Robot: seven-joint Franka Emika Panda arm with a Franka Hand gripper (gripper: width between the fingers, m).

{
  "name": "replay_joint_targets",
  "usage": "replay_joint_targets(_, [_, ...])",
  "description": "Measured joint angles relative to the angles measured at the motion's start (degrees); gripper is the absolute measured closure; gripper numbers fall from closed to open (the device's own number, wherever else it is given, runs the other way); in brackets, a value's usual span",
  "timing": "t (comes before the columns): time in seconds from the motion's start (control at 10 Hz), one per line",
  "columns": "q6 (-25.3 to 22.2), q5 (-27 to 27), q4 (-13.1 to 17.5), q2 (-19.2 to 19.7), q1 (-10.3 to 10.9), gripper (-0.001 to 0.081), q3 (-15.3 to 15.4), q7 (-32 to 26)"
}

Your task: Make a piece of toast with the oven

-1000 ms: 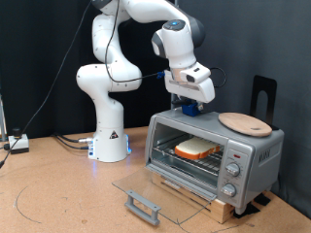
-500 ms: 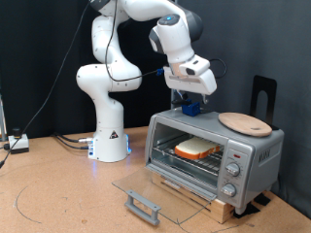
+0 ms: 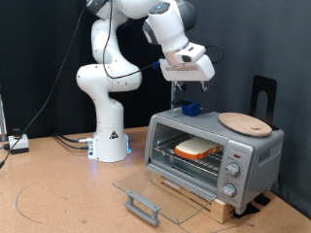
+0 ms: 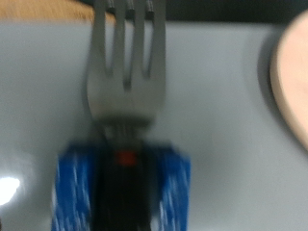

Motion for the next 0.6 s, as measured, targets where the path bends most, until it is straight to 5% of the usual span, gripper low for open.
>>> replay_joint_targets(0.6, [-1.7,-9.3,0.4,2.9,-10.2,-0.0001,-5.9,-2.5])
